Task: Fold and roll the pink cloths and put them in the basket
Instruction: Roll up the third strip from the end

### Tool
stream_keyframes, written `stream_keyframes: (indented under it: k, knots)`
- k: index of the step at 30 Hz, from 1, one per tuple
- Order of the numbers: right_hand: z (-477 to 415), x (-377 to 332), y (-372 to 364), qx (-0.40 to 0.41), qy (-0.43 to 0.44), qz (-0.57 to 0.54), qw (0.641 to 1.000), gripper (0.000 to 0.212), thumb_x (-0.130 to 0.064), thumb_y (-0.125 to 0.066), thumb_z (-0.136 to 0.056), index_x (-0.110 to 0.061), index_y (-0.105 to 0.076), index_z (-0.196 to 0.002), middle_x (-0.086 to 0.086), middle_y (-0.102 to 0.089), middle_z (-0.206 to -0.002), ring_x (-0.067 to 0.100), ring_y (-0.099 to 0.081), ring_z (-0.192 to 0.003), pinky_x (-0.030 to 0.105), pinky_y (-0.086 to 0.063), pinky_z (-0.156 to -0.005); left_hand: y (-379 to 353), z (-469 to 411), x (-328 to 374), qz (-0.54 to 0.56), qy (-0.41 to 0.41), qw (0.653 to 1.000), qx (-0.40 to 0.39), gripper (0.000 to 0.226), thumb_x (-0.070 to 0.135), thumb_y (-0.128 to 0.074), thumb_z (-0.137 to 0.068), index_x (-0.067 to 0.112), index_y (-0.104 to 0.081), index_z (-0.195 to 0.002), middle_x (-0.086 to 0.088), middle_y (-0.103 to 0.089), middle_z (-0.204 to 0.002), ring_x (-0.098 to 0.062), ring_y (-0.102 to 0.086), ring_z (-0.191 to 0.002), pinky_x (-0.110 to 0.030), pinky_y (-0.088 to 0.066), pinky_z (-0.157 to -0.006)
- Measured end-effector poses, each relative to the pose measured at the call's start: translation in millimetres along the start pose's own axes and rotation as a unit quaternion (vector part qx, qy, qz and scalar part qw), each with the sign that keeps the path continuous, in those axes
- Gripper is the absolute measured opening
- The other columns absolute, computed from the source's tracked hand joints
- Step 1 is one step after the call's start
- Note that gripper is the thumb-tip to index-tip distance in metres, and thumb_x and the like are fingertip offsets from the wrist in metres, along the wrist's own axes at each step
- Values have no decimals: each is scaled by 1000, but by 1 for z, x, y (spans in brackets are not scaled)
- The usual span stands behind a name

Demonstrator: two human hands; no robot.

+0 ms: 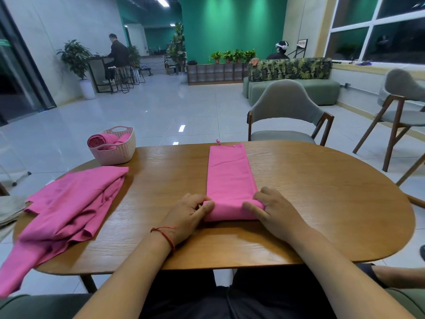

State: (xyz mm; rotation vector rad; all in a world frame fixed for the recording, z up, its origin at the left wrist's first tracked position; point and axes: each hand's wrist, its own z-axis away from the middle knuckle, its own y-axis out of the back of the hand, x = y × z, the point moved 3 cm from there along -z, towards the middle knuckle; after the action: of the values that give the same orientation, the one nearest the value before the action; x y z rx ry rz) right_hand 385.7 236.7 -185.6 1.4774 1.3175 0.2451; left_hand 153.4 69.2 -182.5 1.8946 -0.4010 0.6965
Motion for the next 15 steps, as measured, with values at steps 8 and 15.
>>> stream_keyframes:
  k: [8,15]
  knots:
    - [-2,-1,2,-17,-36,0,999,56,-79,-33,-98,-30,-54,-80,-10,-55,-87,9,-51,-87,39,-43,-81,6,8,7,-7,-36,999,28,58,47,-89,-76,41,-63,-127,23,-57,-126,-3,-54,-122,-13,-40,-98]
    - [3,1,-1,24,-3,58,998,46,-69,-41,-103,-31,-55,-126,-12,-54,-119,12,-50,-113,39,-46,-101,5,3,-4,2,17,1000,25,56,61,-84,-75,43,-66,-126,15,-61,-112,3,-57,-103,-17,-46,-88]
